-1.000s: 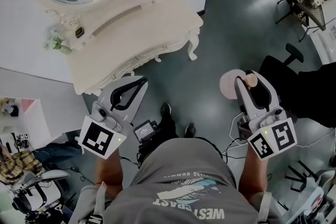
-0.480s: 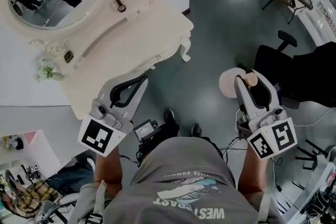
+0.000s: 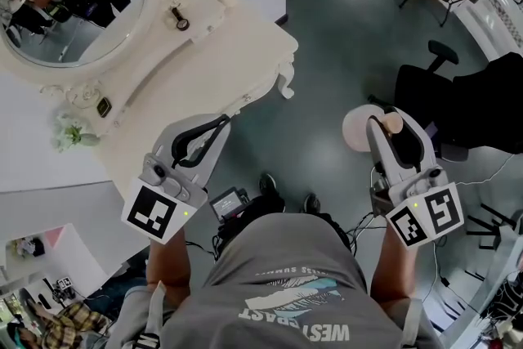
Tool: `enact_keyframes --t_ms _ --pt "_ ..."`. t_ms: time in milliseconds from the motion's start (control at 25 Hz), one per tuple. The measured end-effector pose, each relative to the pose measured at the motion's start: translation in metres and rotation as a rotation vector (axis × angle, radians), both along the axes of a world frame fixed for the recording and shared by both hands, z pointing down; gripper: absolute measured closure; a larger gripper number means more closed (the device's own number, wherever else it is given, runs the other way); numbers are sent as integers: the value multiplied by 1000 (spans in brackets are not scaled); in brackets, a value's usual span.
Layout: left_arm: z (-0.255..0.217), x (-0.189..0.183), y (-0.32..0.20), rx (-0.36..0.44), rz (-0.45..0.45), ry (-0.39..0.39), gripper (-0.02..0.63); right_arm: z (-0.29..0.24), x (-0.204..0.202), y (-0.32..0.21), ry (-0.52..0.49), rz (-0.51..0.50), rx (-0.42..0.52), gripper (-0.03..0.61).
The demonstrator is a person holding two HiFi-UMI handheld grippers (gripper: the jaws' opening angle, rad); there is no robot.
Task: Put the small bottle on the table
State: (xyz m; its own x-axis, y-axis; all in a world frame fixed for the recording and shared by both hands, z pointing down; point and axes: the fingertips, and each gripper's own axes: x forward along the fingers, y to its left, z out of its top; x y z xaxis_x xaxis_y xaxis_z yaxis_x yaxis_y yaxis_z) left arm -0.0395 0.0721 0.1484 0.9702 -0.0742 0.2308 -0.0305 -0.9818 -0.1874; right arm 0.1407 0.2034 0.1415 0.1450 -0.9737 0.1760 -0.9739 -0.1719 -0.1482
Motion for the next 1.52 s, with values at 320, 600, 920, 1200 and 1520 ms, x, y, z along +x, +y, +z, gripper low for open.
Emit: enact_keyframes --t_ms 320,600,920,1200,1520 --pt "0 2 -24 -7 31 7 611 -4 -1 -19 12 34 -2 434" --pt "0 -3 -39 -9 58 22 611 -9 -6 -32 32 60 -4 434" --pt "1 -12 -64 -27 -2 29 611 -11 -3 -68 41 12 -8 434" --pt "6 -6 -94 -21 -117 15 611 -1 21 -119 25 -89 -8 434" --pt "14 7 -131 -36 -244 0 611 6 46 -190 13 -225 -23 434"
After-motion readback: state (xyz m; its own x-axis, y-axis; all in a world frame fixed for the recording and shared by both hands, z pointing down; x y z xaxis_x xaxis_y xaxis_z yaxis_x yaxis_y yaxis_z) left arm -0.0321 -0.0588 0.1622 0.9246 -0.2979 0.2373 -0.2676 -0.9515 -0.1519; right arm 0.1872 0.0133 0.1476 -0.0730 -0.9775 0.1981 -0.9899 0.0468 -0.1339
